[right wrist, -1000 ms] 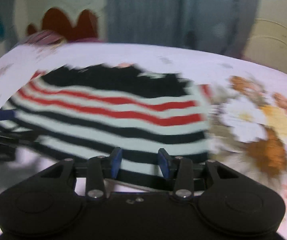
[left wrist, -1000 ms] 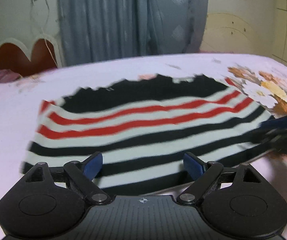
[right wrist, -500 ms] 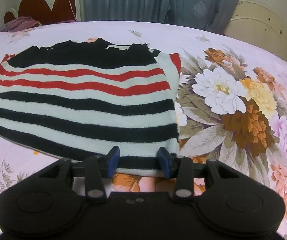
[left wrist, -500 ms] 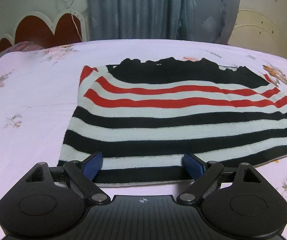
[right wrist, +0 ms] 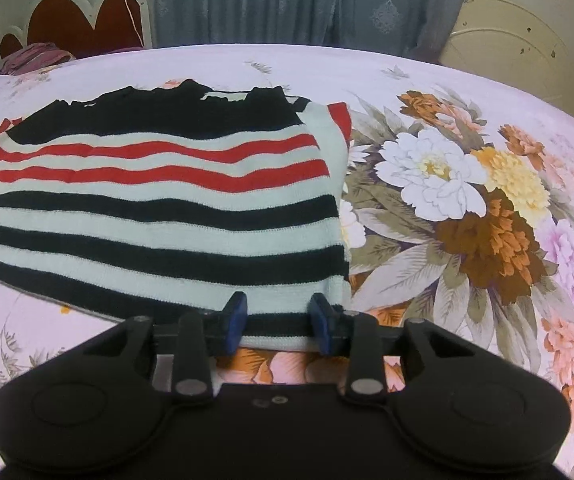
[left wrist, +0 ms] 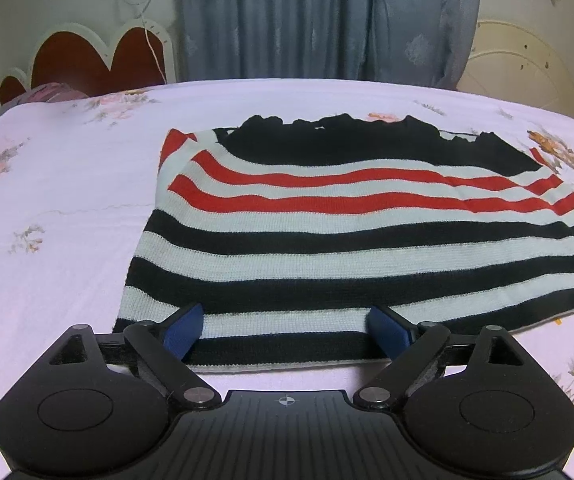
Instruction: Fold small clothes
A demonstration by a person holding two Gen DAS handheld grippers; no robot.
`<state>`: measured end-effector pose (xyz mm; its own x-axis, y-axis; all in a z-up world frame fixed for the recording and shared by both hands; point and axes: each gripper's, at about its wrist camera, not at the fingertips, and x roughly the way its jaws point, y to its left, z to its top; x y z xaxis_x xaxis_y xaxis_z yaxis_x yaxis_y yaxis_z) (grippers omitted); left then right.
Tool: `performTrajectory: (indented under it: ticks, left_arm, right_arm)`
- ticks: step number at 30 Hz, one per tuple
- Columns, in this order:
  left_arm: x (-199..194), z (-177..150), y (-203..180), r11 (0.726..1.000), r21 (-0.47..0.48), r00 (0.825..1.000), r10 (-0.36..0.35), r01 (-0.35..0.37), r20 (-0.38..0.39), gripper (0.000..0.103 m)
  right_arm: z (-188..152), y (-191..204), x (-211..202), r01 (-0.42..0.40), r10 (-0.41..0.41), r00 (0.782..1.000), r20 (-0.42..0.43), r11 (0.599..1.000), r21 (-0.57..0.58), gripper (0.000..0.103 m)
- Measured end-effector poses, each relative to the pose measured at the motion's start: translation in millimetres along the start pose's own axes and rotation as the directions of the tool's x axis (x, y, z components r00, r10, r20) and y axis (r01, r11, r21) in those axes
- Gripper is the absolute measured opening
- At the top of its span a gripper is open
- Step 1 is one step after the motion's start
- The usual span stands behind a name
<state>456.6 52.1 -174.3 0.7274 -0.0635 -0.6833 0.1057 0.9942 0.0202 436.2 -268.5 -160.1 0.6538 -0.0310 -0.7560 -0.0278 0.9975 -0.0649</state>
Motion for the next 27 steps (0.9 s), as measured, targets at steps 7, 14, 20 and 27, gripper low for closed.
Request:
performTrajectory:
  ticks: [7,14,20,27]
  left_arm:
    - [-27.9,-5.6,20.9,0.998,-0.066,0.999,0.001,0.001,0.036,0.089]
    - [-44.9,-42.6,65.5,0.853,-0.504,0.99,-0.108,0.137,0.086,0.059]
    - [-13.8,-52.3,85.2,0.671,-0.714,0.979,-0.11,0.199,0.17,0.06]
    - [19.5,-39.7,97.0,0.581,-0.773,0.964,-0.092,0.255,0.248,0.06]
  right_arm:
    - [2.0,-7.1,-19.3,-0.037,0.035,0.998,0.059,0.999,0.028,0.035]
    - [0.8,-10.7,-40.5,-0.147,0.136,0.98,0.142,0.986,0.074,0.005]
    - [18.5,8.5,-33.5,-0.23,0.218,0.964,0.154,0.971,0.068,0.005]
    - [51.3,41.2,-6.3,-0.298,0.288,0.948,0.138,0.953,0.062,0.004]
